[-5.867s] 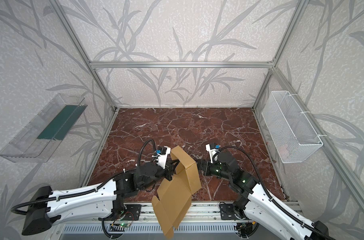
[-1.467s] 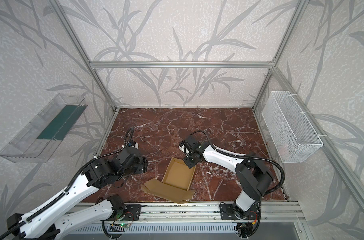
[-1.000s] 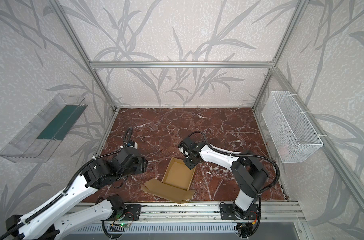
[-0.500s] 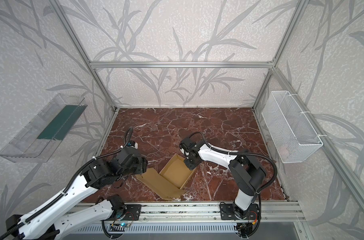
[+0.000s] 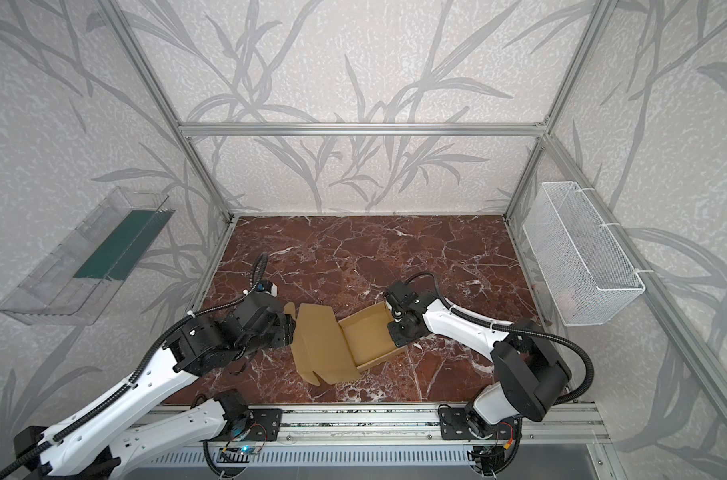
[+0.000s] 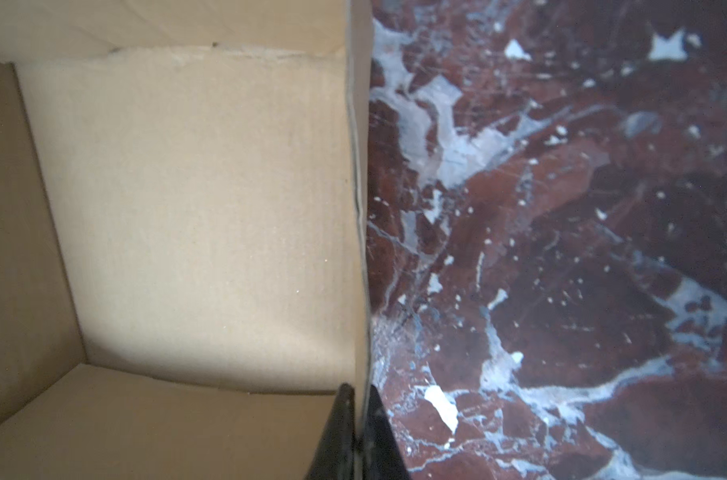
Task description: Fold the paper box
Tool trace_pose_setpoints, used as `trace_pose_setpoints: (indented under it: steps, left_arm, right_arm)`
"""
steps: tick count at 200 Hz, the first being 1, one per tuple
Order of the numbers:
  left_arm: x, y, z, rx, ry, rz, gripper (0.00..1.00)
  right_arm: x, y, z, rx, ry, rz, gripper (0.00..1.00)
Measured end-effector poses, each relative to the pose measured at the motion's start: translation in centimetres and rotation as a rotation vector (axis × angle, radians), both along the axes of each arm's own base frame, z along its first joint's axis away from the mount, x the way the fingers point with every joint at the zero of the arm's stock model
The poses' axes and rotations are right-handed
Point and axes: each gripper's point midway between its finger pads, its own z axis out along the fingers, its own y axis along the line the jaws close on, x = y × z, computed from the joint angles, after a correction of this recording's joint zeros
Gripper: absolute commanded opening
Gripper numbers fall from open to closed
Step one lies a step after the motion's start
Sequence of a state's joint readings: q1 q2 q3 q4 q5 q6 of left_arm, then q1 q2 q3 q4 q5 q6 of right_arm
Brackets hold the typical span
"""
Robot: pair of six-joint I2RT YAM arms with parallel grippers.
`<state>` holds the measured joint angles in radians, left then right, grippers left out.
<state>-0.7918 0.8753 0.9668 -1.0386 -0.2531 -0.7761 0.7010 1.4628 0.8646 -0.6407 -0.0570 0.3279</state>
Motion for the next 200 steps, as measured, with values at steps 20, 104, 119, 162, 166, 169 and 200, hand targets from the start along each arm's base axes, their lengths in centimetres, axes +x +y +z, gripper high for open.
trace_pose_setpoints:
  steps: [20,104,119,162,166,169,200]
  left_arm:
    - [0.1,-0.1,-0.1,0.009,0.004,-0.005,0.66]
    - [0.8,-0.2,2.5,0.001,-0.059,-0.019,0.69]
    - [1.1,0.0,4.3,-0.002,-0.100,-0.015,0.69]
    - [1.8,0.4,9.6,-0.039,-0.216,-0.006,0.70]
    - [1.8,0.5,9.9,-0.042,-0.222,-0.006,0.70]
    - [1.8,0.5,10.1,-0.045,-0.226,-0.006,0.70]
    - [1.7,0.7,11.6,-0.056,-0.254,-0.002,0.70]
  right_arm:
    - [-0.9,-0.1,-0.1,0.037,0.024,-0.036,0.21]
    - [-5.4,0.9,-0.8,0.204,0.131,-0.096,0.30]
    - [-5.9,1.2,-0.4,0.235,0.128,-0.096,0.30]
    - [-6.7,1.6,-0.2,0.297,0.137,-0.135,0.30]
    - [-6.8,1.7,-0.3,0.301,0.142,-0.138,0.30]
    - [-6.9,1.7,-0.4,0.304,0.145,-0.140,0.31]
    - [-8.5,3.0,-0.8,0.344,0.187,-0.139,0.33]
